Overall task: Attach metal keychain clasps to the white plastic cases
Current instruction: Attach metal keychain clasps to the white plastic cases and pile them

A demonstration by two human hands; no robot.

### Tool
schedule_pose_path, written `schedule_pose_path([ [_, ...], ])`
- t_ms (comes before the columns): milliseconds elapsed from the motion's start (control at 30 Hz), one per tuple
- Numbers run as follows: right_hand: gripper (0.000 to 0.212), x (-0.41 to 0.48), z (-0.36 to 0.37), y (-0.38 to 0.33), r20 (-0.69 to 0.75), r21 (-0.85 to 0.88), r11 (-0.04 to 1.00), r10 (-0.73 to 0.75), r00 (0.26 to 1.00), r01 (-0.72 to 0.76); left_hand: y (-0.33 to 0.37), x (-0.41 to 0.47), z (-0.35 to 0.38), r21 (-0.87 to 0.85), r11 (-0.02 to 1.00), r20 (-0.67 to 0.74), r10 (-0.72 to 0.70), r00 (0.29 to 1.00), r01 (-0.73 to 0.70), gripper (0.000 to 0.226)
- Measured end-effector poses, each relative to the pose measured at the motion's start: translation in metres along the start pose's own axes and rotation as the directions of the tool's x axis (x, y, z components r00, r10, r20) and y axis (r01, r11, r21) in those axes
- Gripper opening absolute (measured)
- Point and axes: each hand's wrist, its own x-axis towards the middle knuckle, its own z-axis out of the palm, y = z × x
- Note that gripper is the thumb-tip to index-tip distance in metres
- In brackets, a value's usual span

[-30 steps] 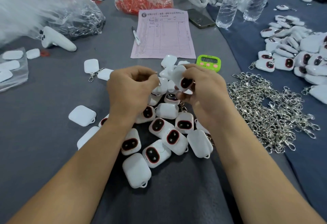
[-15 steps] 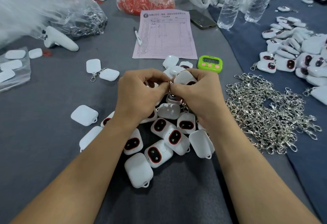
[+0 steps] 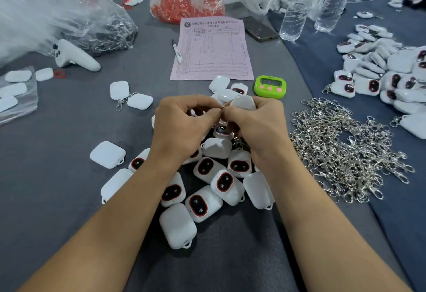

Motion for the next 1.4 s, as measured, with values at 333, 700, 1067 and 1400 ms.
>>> schedule_pose_path([
  [333,0.007,-0.001,0.000,-0.002,-0.056,-0.165,0.982,-0.105,0.993,0.094,-0.003,0.000,0.000,0.162,0.982,-0.035,0.107,0.994,-0.100,0.016],
  [700,0.019,-0.003,-0.010,-0.010,0.159,0.068,0.997,0.029,0.987,-0.041,-0.006,0.004,-0.006,-0.046,0.999,0.106,0.016,0.994,-0.012,0.015],
  [1067,0.005,-0.001,-0.013,-0.005,0.273,-0.026,0.998,0.070,0.959,-0.065,-0.003,0.006,-0.016,-0.032,0.999,0.232,0.040,0.972,-0.033,0.018],
  [1400,0.011,-0.002,-0.012,-0.007,0.328,-0.069,0.998,0.026,0.944,-0.003,-0.004,0.002,-0.008,0.004,0.999,0.134,-0.042,0.990,0.042,0.006],
])
